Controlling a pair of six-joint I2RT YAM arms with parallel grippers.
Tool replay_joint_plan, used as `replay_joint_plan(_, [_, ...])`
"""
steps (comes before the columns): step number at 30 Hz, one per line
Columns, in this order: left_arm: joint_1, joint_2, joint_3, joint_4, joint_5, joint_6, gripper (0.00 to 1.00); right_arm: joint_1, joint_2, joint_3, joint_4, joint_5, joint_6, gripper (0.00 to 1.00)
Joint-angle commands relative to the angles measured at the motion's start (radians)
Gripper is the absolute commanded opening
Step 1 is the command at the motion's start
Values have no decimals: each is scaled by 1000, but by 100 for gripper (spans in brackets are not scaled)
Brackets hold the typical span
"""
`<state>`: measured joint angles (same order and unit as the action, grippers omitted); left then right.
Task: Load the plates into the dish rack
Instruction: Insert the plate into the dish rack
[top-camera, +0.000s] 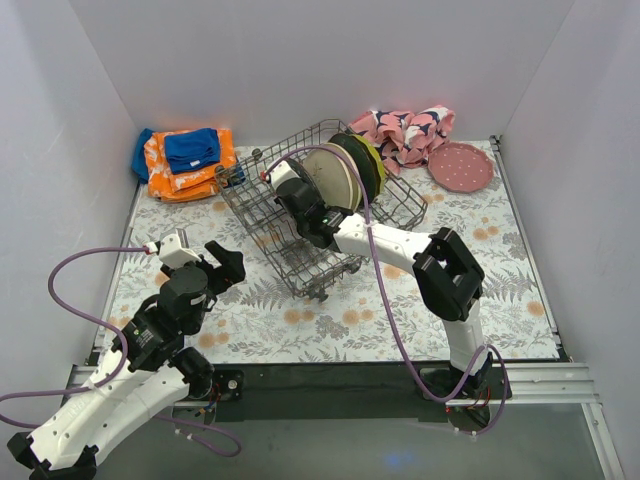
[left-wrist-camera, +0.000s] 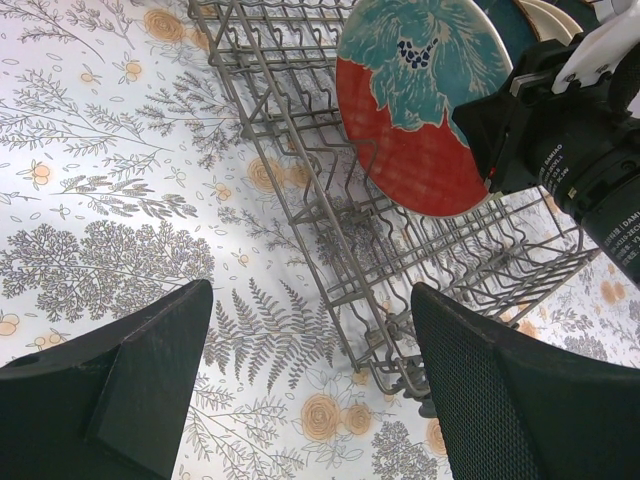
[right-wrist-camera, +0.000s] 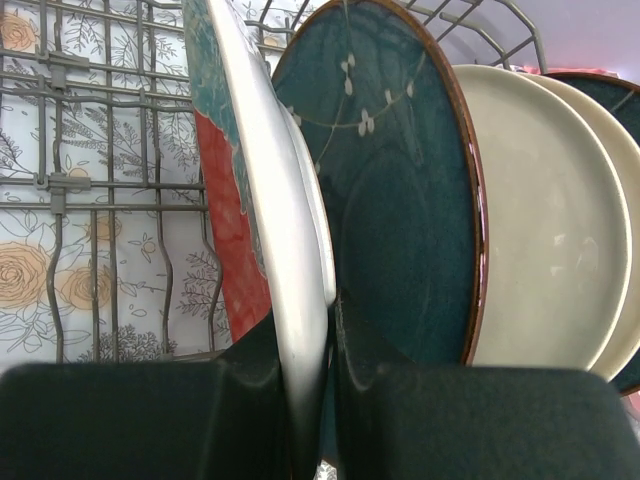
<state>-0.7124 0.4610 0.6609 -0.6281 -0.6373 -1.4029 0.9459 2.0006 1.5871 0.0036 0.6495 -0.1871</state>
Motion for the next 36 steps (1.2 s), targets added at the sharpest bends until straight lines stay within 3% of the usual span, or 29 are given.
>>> replay_joint_plan(1, [4,-7,-7,2,-9,2,79,5,-45,14,207,56,14,3])
replay_joint_plan(5, [4,-5,-6,2,-9,1,79,4,-40,8,207,52,15,11])
replay_joint_plan(9, [4,-4,-7,2,-9,2,79,5,-43,4,207,53,3,28])
replay_joint_plan(36, [4,1,-4,2,2,4,79,-13,-129,-45,239,67,-69,35])
